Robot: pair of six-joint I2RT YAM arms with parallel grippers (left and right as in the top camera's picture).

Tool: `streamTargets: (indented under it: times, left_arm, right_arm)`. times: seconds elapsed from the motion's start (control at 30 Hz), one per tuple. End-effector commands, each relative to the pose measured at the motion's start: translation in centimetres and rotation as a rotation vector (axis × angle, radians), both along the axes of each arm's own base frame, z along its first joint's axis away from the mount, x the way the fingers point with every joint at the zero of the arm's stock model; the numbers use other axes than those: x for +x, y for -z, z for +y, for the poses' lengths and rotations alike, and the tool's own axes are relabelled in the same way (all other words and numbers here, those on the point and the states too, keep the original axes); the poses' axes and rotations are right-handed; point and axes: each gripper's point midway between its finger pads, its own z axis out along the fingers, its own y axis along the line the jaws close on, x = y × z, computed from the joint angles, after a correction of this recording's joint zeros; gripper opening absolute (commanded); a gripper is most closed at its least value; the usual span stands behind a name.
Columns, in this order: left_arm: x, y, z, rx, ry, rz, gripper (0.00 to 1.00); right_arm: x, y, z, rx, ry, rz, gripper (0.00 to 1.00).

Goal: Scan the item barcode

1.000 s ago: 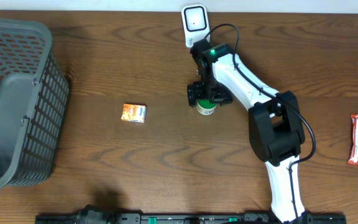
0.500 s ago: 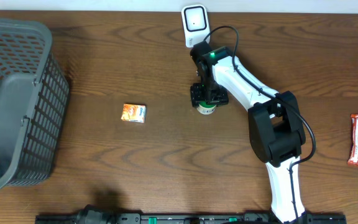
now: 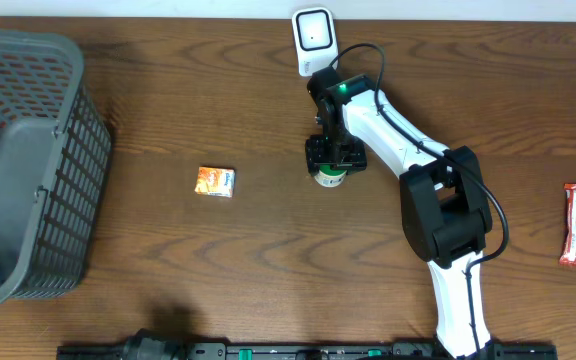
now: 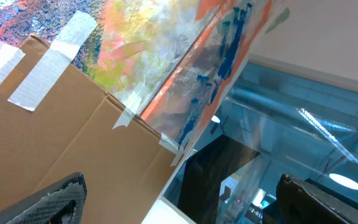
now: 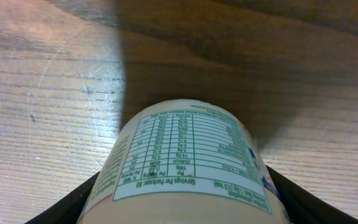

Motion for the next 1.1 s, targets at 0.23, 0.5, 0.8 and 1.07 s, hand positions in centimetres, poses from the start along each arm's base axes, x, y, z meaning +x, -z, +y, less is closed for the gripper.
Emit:
streamTargets:
  times: [0.23,0.5,0.8,1.07]
  left_arm:
    - [-0.4,0.1,0.2,0.002,-0.014,0.001,0.98]
    - [-0.4,0.1,0.2,0.002,-0.014,0.001,0.98]
    - [-0.4,0.1,0.2,0.002,-0.014,0.001,0.98]
    - [-0.4,0.1,0.2,0.002,-0.014,0.001,0.98]
  right_arm:
    - [-0.3,1.1,-1.0,-0.034,-0.279,-0.017,0.77]
    - [0.0,0.2,-0.7,-0.025,-0.285,-0.026,0.87]
    - [-0.8,-1.4,-0.7,-0.042,-0.212,0.02,0.86]
    - [-0.2,-1.1,-1.3,-0.09,-0.22,-0.013,0.82]
